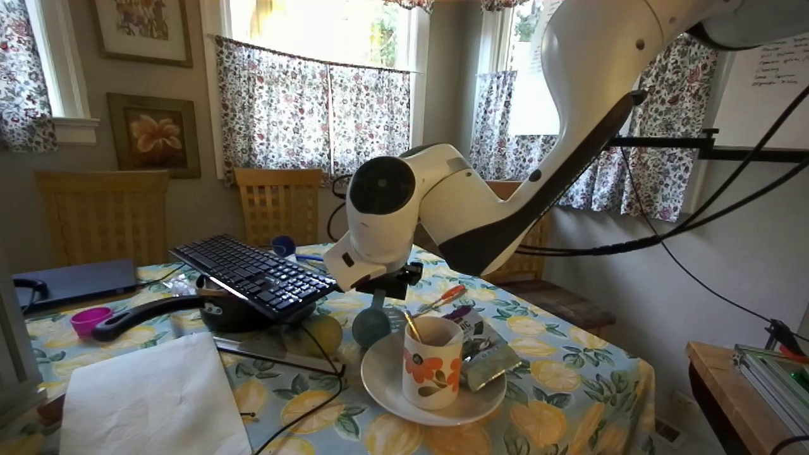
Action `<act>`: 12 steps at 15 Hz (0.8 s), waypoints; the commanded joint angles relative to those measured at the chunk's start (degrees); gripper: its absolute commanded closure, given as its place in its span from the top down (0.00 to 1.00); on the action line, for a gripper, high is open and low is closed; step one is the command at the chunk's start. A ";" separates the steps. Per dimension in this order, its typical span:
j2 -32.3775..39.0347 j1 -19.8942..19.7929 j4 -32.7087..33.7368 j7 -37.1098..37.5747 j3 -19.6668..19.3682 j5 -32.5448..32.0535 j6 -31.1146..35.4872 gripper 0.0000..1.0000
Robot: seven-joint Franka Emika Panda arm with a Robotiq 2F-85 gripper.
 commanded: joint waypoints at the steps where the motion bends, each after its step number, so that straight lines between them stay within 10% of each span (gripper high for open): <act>1: 0.87 1.19 0.82 5.30 2.00 0.10 -9.88 0.34; 12: 8.47 -2.33 14.99 11.22 5.29 4.93 -16.97 0.34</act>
